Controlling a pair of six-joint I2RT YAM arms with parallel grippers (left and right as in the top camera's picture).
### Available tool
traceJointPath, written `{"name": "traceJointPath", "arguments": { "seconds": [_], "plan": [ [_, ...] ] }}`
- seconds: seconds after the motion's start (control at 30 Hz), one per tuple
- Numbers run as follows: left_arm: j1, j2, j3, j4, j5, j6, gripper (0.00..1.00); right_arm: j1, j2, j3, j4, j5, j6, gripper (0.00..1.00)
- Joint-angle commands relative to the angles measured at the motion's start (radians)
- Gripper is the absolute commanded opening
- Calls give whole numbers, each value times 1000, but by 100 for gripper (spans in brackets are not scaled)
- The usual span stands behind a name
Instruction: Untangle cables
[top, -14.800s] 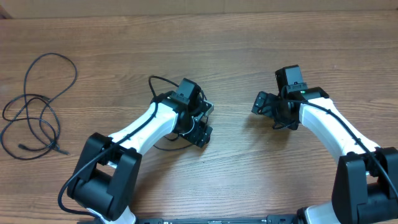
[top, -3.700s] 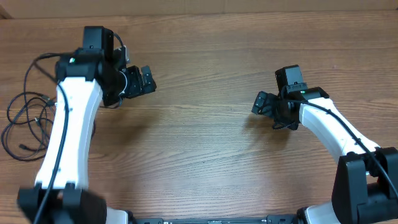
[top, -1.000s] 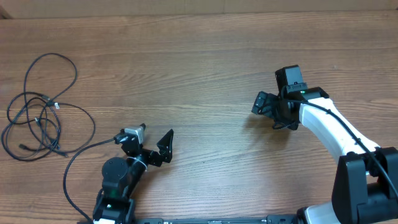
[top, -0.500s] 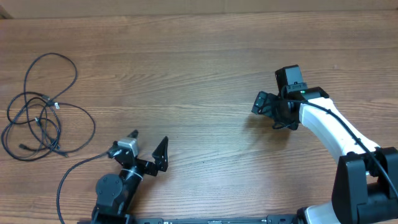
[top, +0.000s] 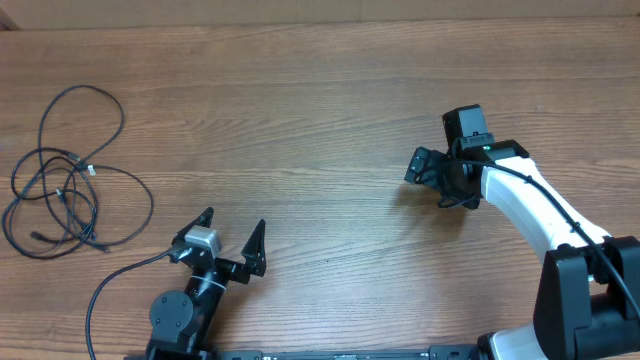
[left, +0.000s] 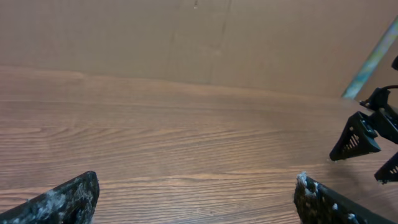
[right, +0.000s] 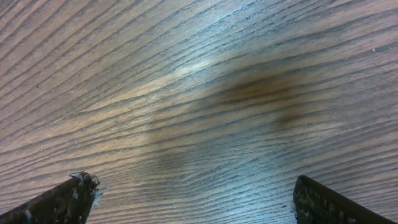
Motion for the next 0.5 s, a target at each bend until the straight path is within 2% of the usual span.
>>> {"name": "traceJointPath", "arguments": {
  "seconds": [0.0,0.47],
  "plan": [
    [26,-12,-3,-5,-16,26,100,1,4,-6,3,10,8,100],
    [36,-12,-3,-4,-17,26,100,1,4,-6,3,10,8,100]
  ]
}}
